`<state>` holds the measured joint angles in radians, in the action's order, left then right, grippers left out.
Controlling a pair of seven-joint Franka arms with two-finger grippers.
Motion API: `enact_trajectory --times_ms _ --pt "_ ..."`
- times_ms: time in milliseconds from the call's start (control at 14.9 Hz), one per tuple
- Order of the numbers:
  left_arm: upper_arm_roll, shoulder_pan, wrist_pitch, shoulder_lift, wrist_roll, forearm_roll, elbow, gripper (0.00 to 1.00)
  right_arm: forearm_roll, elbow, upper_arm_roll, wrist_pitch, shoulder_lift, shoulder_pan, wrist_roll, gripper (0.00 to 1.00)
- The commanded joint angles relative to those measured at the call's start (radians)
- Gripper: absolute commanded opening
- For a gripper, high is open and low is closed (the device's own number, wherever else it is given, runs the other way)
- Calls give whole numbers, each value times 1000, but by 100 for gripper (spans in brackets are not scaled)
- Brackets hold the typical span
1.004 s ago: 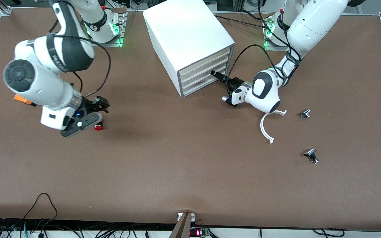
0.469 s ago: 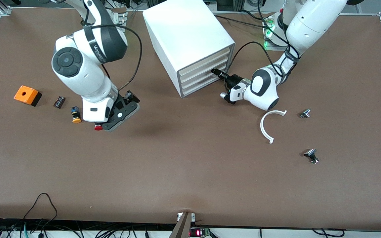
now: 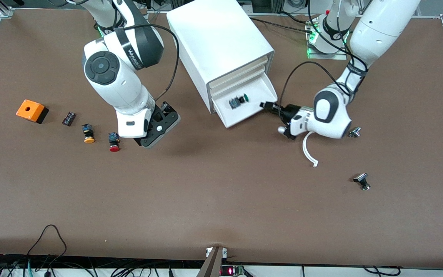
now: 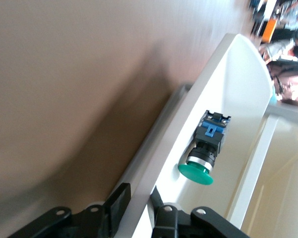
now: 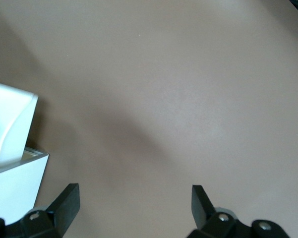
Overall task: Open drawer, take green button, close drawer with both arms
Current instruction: 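Pull the drawer open with the left gripper, then move the right gripper over the drawer while the left gripper withdraws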
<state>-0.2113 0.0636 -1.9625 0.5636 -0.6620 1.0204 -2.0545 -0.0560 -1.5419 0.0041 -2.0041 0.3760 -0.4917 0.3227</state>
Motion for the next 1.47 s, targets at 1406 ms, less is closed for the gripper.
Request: enact_trajectory --times_ms 1406 --pt "108 -248 201 -473 207 -859 387 100 12 207 -1 -102 244 -375 227 100"
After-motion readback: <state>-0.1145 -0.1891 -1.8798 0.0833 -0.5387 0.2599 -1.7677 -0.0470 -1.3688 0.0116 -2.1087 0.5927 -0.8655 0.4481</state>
